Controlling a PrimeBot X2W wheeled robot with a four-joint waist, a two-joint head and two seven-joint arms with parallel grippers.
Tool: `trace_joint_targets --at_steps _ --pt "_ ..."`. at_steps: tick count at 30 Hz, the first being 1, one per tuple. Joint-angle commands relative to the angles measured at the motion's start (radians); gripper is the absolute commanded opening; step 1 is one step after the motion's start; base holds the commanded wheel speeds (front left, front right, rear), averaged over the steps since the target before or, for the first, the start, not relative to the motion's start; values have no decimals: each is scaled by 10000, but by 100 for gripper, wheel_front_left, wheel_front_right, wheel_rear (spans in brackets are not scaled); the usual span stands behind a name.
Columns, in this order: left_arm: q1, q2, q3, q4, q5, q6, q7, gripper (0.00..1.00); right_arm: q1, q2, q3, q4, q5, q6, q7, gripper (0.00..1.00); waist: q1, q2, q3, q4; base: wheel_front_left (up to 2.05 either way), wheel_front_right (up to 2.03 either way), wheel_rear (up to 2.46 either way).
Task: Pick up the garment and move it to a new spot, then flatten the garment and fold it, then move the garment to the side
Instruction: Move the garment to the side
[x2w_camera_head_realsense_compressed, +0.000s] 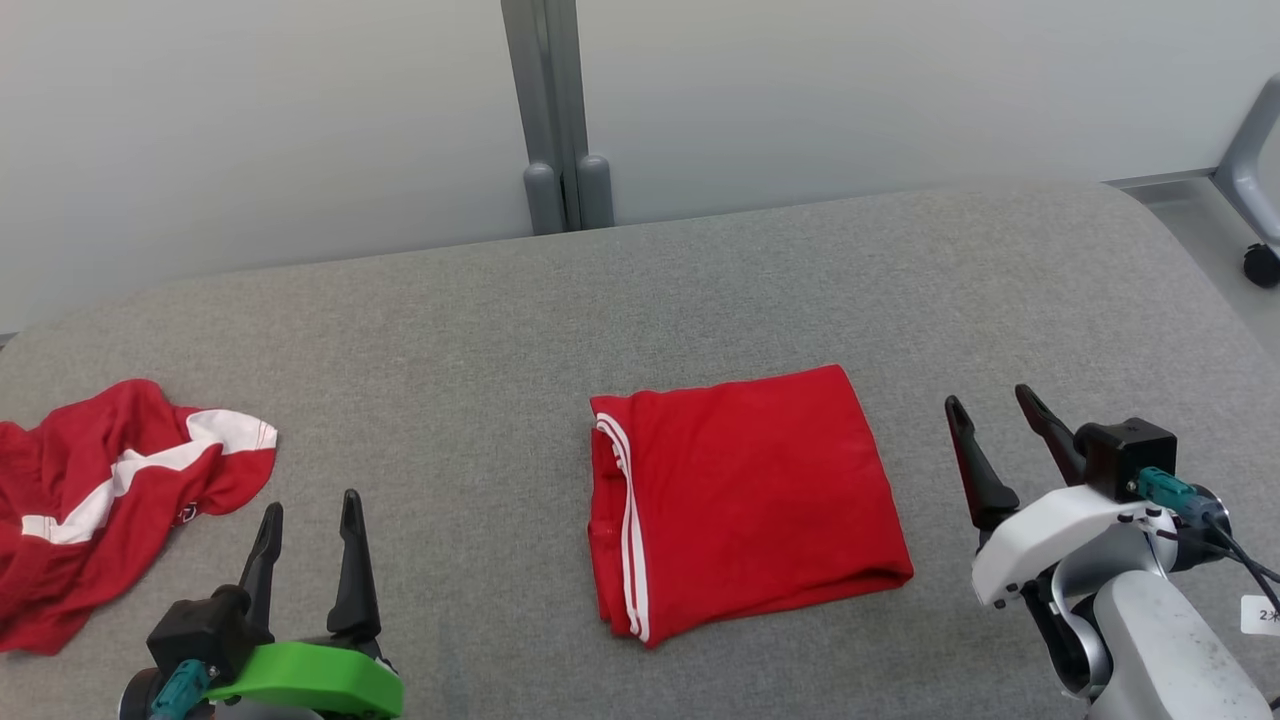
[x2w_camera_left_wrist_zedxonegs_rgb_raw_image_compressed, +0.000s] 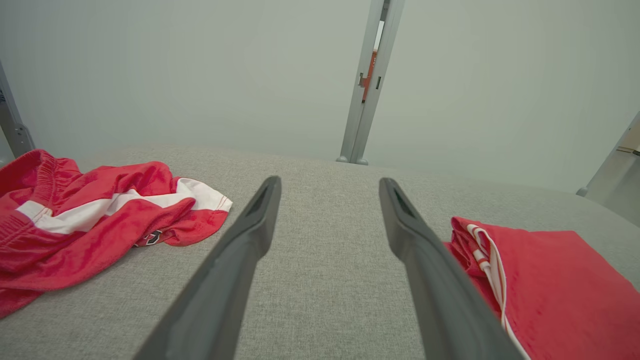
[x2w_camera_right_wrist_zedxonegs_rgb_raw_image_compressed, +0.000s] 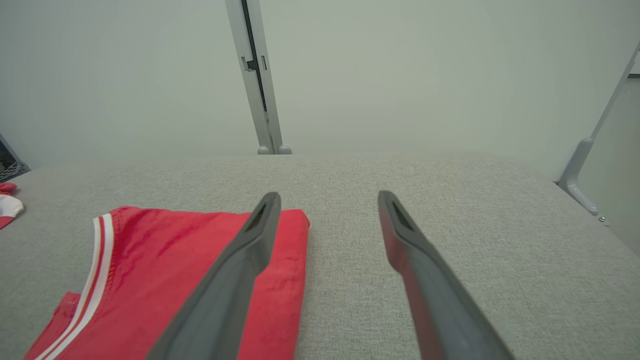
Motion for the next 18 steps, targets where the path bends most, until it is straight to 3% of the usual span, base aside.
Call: trace_joint_targets --at_steps 1,18 --pt "125 29 -10 39 46 17 -26 100 -74 -23 -3 39 64 -8 -80 100 0 -1 13 7 0 0 0" --pt "18 29 -67 49 115 16 -26 100 -767 -86 511 253 342 -8 491 100 0 -1 283 203 0 0 0"
